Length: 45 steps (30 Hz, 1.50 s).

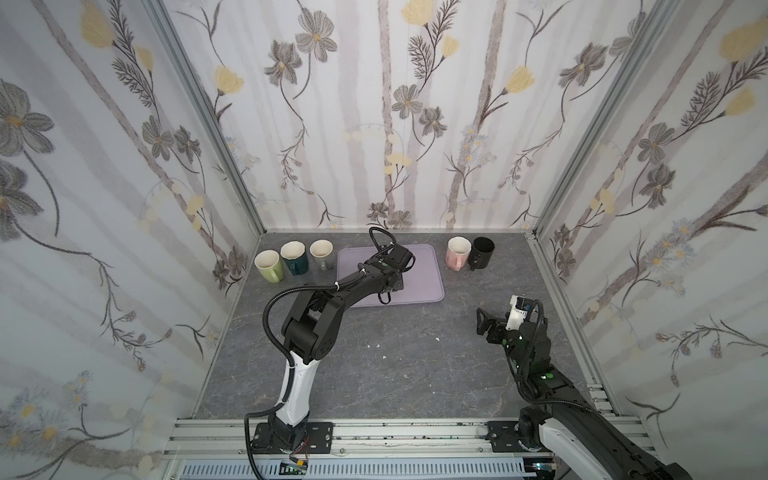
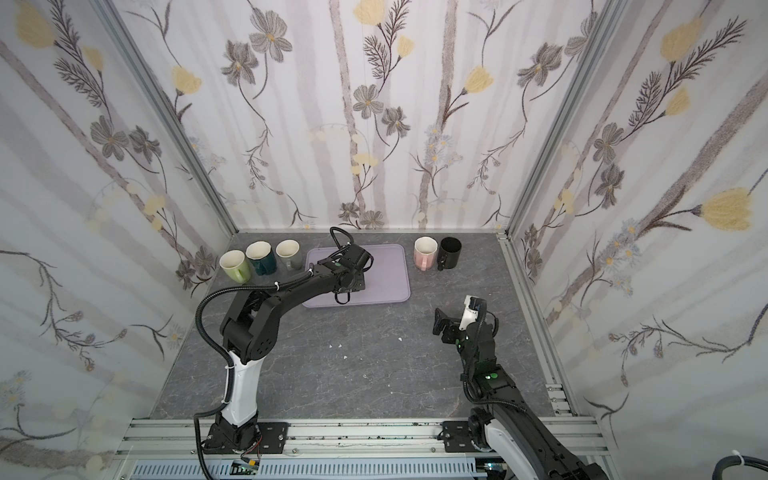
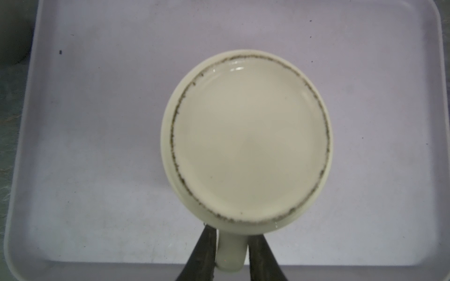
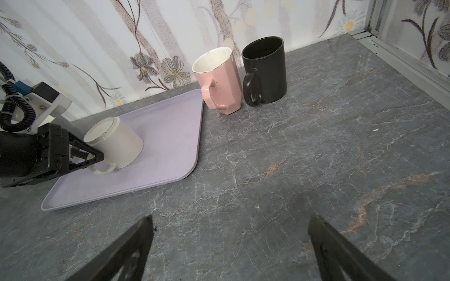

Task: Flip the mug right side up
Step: 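Lower the left gripper and close it on the white mug's handle, then lift the white mug with the left gripper while the right gripper approaches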

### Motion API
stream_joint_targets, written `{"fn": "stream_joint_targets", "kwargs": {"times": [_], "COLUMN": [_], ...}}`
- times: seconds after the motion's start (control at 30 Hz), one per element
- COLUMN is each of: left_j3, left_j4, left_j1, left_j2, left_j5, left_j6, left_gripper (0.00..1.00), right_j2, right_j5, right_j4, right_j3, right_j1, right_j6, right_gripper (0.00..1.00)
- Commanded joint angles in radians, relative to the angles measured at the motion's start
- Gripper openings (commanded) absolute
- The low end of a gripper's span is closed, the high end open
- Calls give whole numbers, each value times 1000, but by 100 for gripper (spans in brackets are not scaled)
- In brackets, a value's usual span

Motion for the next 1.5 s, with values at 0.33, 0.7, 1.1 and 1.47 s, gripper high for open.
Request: {"fn": "stream_joint_targets", "kwargs": {"times": [0.33,0.7,1.1,1.47], "left_j3": [32,-10,-96,-149], "left_j4": [23,81,169,266], "left_j1": [12,10,11,20], "left_j2": [16,-31,-127,-168], "left_j5": [-54,16,68,163], "left_j6": [16,1,15,31], "left_gripper": [11,0,0,0], "right_j2": [2,-18,-19,157], "right_j5": [-2,-27,-122,-442], "right_j4": [24,31,-19,218], "right_j3": [10,5,41,31], "right_j1": [0,-2,-17,-16], "right_j6": [5,14,77,288], "right_gripper": [100,100,100,100]}}
